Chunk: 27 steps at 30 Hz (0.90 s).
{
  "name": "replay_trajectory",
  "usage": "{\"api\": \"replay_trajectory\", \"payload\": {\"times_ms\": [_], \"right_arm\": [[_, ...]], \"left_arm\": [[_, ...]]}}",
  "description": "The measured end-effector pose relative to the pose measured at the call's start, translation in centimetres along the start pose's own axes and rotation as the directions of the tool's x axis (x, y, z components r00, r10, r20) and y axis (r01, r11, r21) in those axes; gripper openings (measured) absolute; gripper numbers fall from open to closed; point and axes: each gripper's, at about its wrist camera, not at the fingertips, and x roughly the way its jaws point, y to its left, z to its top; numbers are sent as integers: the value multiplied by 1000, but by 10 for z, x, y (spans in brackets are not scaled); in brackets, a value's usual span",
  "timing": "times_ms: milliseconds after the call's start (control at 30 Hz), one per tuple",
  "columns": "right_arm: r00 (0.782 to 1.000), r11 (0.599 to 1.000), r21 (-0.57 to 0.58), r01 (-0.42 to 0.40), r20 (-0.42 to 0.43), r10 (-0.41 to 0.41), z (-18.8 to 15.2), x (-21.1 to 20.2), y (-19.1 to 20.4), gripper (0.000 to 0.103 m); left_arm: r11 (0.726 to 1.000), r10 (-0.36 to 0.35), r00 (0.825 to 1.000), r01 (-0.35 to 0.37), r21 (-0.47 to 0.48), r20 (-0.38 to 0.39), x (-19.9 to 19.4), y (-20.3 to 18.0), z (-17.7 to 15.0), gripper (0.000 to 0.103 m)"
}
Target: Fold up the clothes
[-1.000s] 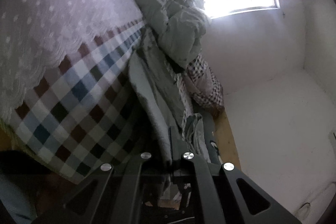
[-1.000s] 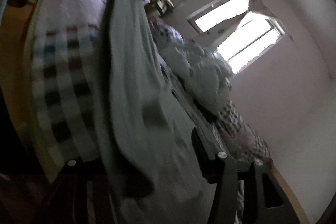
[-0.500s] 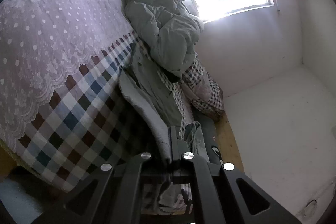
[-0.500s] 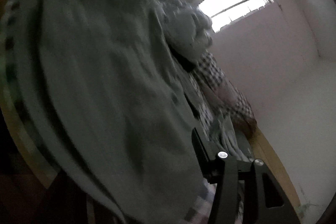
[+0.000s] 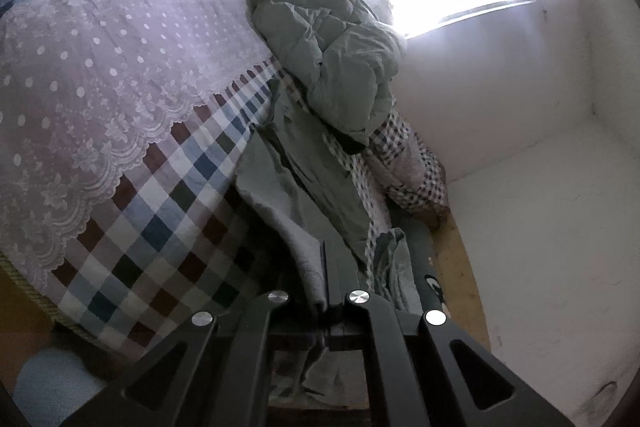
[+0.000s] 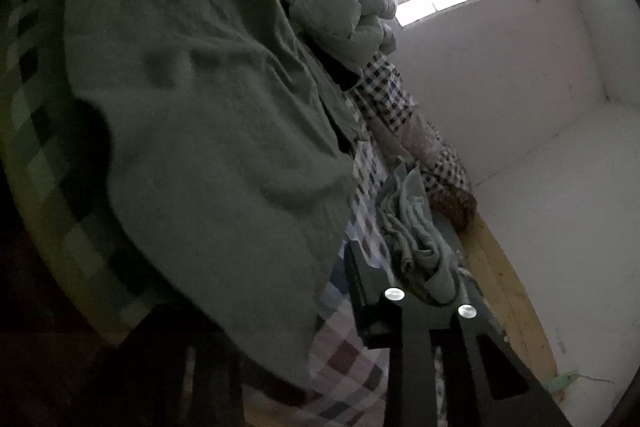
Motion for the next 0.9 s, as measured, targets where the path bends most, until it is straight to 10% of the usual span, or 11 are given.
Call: {"api": "replay_trajectory", "payload": {"times_ms": [233, 900], "right_arm": [[998, 999, -47, -26, 62, 29, -10, -21, 7, 2], [993, 986, 163, -42, 112, 23, 6, -85, -156, 0]], "left_arm": [[1000, 28, 1000, -28, 7, 8, -1, 2, 0, 0], [996, 16, 995, -25, 86, 97, -63, -46, -9, 0]]}}
